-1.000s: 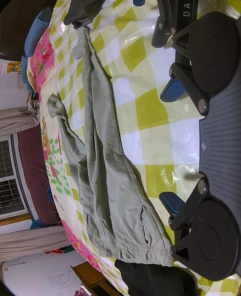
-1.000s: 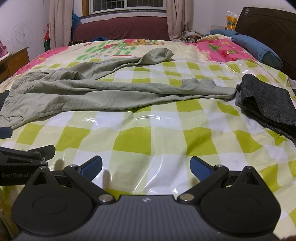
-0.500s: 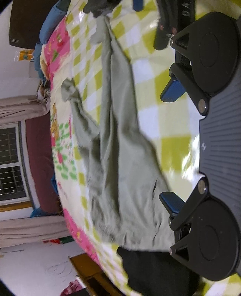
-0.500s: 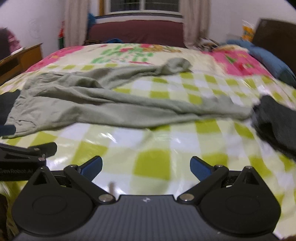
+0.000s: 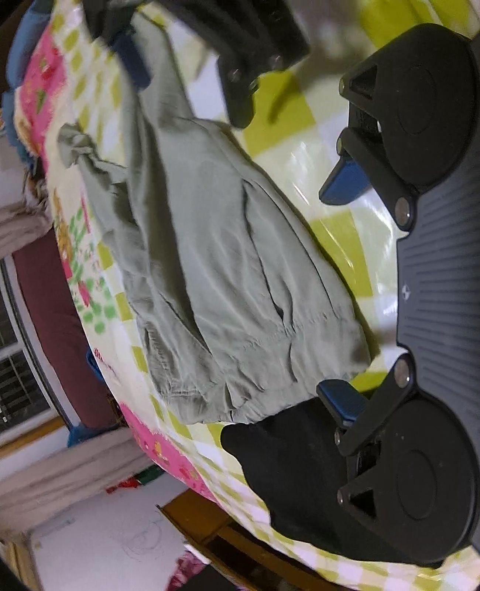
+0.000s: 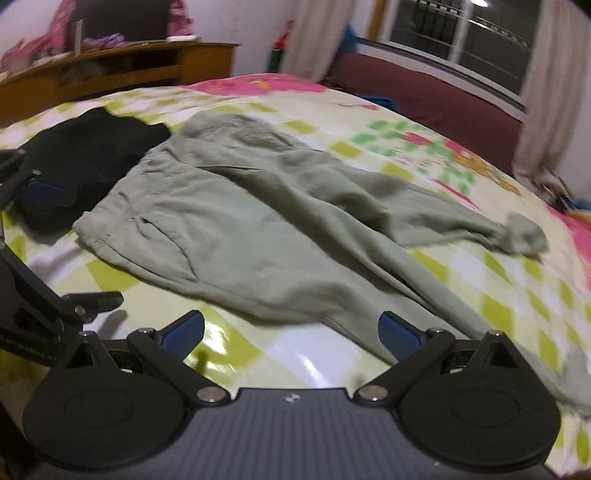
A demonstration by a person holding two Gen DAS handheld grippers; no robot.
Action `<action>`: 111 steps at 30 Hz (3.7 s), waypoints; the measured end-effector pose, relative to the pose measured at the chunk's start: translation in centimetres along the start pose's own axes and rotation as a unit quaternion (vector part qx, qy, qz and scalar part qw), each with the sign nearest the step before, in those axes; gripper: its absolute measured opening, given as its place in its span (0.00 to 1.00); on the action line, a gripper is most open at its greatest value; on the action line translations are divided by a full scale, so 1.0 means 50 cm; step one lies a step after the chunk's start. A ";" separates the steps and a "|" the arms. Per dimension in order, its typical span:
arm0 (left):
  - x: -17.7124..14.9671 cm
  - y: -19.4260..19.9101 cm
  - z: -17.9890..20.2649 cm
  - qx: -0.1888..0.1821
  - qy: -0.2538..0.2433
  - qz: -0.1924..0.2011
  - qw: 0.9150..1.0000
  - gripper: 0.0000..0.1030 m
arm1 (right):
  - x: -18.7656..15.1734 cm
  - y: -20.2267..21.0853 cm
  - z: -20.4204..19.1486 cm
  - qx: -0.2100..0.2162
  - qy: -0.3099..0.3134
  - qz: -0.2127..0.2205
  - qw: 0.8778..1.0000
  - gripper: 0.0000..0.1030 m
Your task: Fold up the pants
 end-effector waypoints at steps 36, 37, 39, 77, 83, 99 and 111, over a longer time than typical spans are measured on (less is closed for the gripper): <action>-0.004 0.048 -0.089 -0.013 0.038 -0.027 0.999 0.30 | -0.062 0.044 0.136 0.040 -0.210 -0.078 0.974 0.57; 0.010 0.052 -0.075 -0.019 0.036 -0.017 0.999 0.30 | -0.089 0.057 0.190 0.003 -0.240 -0.082 0.967 0.57; 0.044 0.054 -0.040 -0.037 0.025 0.002 0.999 0.30 | -0.157 0.093 0.310 -0.081 -0.304 -0.089 0.945 0.57; 0.282 -0.070 0.403 -0.216 -0.049 0.072 0.973 0.59 | -0.300 0.341 0.724 -0.376 -0.372 0.014 0.848 0.47; 0.217 -0.079 0.253 -0.136 -0.034 0.037 0.989 0.62 | -0.212 0.278 0.641 -0.291 -0.300 0.031 0.908 0.50; 0.173 -0.009 -0.096 -0.016 0.057 0.051 0.997 0.71 | -0.031 0.025 0.529 -0.104 -0.229 -0.056 0.966 0.55; 0.268 -0.324 -0.245 -0.024 -0.004 0.008 1.000 0.81 | 0.252 -0.382 0.461 0.095 -0.096 -0.075 0.988 0.64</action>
Point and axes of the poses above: each gripper's, at about its wrist camera, not at the fingertips, and y roughly against the way its jaws point, z to its right, x to its top, the point moved 3 cm from there along -y, roughly the way its jaws point, and after that the axes turned 8 degrees about z, right-handed, at the moved point
